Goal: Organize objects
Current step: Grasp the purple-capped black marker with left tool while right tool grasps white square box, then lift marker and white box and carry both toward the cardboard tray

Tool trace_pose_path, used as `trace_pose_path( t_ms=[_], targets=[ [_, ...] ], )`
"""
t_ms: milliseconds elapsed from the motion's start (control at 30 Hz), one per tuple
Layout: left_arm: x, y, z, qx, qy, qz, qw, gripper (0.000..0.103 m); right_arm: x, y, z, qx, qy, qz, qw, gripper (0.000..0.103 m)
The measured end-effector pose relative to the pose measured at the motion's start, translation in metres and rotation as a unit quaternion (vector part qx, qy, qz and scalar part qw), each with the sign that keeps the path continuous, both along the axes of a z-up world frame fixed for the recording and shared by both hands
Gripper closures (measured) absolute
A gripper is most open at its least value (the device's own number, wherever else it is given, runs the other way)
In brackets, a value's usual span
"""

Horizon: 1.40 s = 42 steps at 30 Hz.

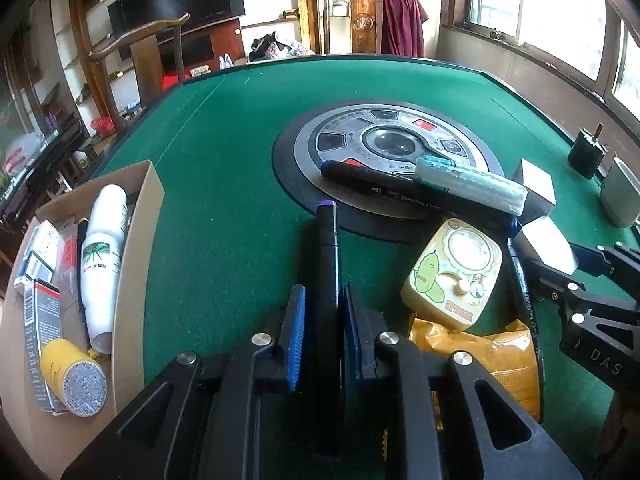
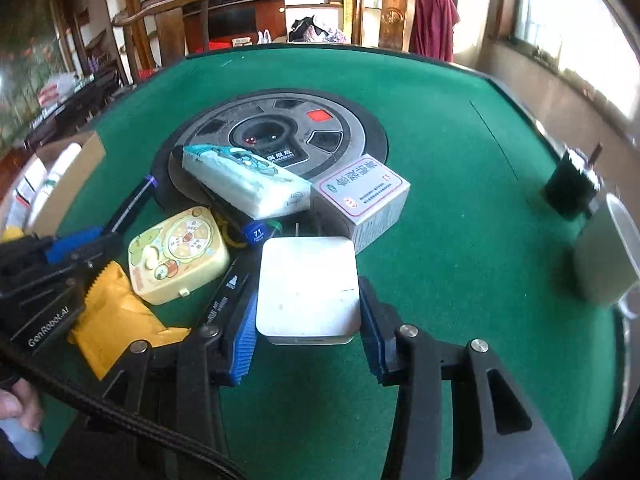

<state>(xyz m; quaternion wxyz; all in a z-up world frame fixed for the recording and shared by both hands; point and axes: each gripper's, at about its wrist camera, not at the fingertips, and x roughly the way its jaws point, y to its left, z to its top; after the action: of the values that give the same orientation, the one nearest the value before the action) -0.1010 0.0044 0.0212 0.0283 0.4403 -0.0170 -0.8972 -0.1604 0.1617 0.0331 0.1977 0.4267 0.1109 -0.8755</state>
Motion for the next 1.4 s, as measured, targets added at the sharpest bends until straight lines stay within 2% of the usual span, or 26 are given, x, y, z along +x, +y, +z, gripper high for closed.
trace_pose_path(
  t_ms=[100,167,367,467,567,667,700,767,867,1233,1400],
  targets=[
    [0.001,0.002,0.000,-0.009,0.004,-0.001,1.0000,0.086,-0.002,0.005,-0.001,-0.012,-0.007,-0.006,1.000,0.060],
    [0.001,0.001,0.000,-0.007,0.004,-0.001,1.0000,0.086,0.000,0.004,-0.001,-0.005,0.000,-0.005,1.000,0.060],
    [-0.001,-0.004,-0.001,0.014,0.004,0.006,0.9999,0.086,-0.002,0.012,-0.001,-0.031,-0.008,-0.016,0.999,0.060],
    [-0.001,-0.001,-0.001,0.010,0.004,0.007,0.9999,0.086,-0.001,0.009,0.000,-0.028,-0.007,-0.019,0.999,0.060],
    [-0.002,-0.001,-0.001,0.013,0.004,0.010,0.9999,0.086,-0.001,0.003,0.000,-0.023,-0.008,-0.015,1.000,0.054],
    [-0.002,0.001,-0.001,0.009,0.004,0.010,0.9999,0.086,0.003,-0.001,0.001,-0.004,-0.001,-0.016,1.000,0.055],
    [-0.001,0.002,-0.001,0.007,0.005,0.010,0.9999,0.086,0.004,-0.001,0.001,-0.004,0.000,-0.019,1.000,0.059],
    [-0.001,0.001,-0.001,0.011,0.005,0.007,0.9999,0.091,0.005,0.002,0.001,-0.009,0.000,-0.024,1.000,0.061],
    [0.001,0.001,0.000,0.009,0.006,0.009,0.9999,0.091,0.005,0.006,0.004,-0.021,0.003,-0.027,0.999,0.061],
    [0.012,0.005,0.012,-0.020,0.050,0.019,0.9984,0.091,0.009,0.014,0.018,-0.058,0.028,-0.043,0.997,0.061],
    [0.014,0.001,0.014,-0.024,0.058,0.027,0.9977,0.091,0.012,0.016,0.026,-0.076,0.044,-0.045,0.995,0.061]
  ],
)
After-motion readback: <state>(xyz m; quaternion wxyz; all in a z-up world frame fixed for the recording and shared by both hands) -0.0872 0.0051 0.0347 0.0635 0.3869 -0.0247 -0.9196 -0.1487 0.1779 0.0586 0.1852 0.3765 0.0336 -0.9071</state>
